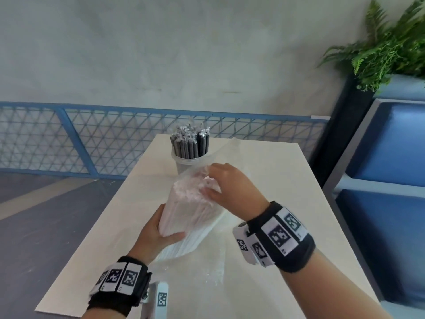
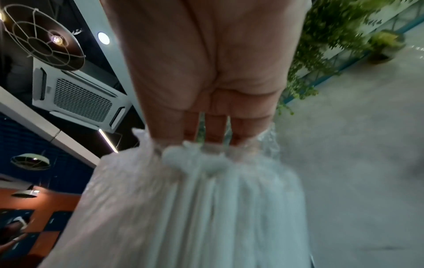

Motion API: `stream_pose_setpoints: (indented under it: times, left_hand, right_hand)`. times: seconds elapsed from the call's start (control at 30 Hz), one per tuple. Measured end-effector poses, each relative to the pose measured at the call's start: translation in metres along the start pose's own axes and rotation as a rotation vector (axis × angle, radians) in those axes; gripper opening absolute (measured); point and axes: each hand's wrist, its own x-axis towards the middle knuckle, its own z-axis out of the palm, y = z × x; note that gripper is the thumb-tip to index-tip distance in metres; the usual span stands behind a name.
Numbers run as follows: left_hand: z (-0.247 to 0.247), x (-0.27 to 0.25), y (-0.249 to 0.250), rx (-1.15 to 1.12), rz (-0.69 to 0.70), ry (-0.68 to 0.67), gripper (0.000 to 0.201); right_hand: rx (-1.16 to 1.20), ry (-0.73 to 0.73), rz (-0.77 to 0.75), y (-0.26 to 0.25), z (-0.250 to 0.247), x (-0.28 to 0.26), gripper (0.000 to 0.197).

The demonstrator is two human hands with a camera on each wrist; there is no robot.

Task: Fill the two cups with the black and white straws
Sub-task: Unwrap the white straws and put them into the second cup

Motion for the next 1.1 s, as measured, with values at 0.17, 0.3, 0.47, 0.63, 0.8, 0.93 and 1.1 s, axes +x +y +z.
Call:
stream_pose_setpoints:
  times: [0.17,0.3,0.47,0.63,0.8,0.93,1.1]
  left_hand:
    - [0.006,-0.001,-0.004,-0.008,0.023,0.055,0.067]
    - [0.005,0.011,0.01,-0.116,0.061,0.123,0.075]
    - [-0.002,0.021,0.012,-0.142,0.061,0.162,0.075]
    - [-0.012,0.028,0.014,-0.053,0.043,0.108,0.071]
    - [-0.013,0.035,0.017,0.026,0.03,-0.02,0.067]
    - [-0.009,0.038,0.014,-0.015,0.014,-0.075,0.063]
    - [-0.006,0.037,0.008,-0.068,-0.009,-0.056,0.062]
  right_hand:
    - [0.034,-0.301,-0.021,-0.005,0.034,0.009,0.054]
    - [-0.003,-0.275,-0.055,-0.011,0.044,0.023,0.05]
    - [0.07,-0.186,-0.028,-0.014,0.054,0.035,0.033]
    - [0.068,-0.136,-0.008,-0.012,0.06,0.04,0.031]
    - [-0.137,-0.414,-0.117,-0.009,0.061,0.053,0.063]
    - [-0.214,-0.43,-0.051,-0.009,0.059,0.054,0.06]
    - [-0.281,-0.476,-0.012,-0.015,0.062,0.055,0.037]
